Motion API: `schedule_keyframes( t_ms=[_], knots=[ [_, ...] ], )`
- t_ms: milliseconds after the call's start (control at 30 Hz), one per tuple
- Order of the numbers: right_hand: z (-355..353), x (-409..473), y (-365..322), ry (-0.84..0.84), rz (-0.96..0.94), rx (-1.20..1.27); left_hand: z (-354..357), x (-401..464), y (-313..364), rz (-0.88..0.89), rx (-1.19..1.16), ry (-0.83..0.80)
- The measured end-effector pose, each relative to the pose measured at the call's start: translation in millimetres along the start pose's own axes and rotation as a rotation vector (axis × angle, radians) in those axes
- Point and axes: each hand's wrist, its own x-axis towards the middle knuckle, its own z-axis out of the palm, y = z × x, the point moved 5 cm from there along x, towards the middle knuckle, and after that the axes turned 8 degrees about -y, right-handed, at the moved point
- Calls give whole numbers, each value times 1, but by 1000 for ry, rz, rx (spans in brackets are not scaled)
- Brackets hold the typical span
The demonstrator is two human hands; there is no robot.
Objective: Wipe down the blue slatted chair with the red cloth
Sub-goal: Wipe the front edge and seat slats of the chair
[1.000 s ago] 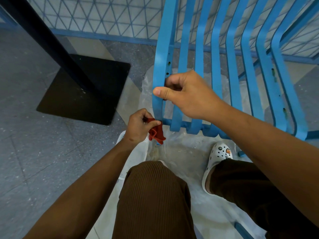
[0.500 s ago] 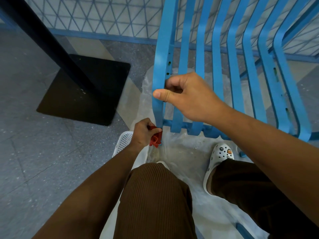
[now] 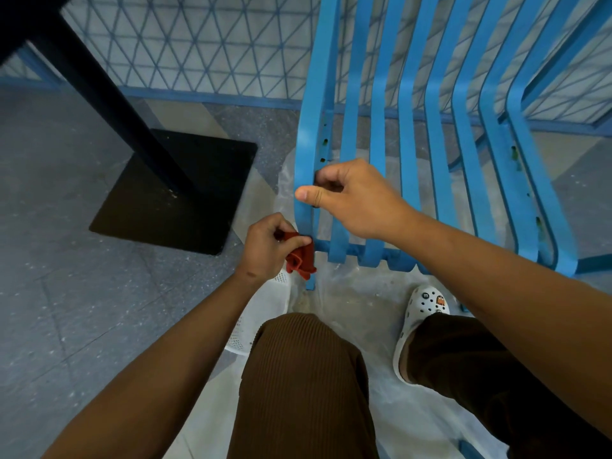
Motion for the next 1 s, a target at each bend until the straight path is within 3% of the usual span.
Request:
schedule_keyframes(
  t_ms=[200,700,1000],
  knots=[
    [-1,2,1,-24,3,-26,-17,-7,32,91,-12,23],
    [-2,-2,5,-37,40,77,-22,-17,54,105,-51,79],
    [6,-47,33,109,199,156,-49,-14,108,185,-141,157]
  ],
)
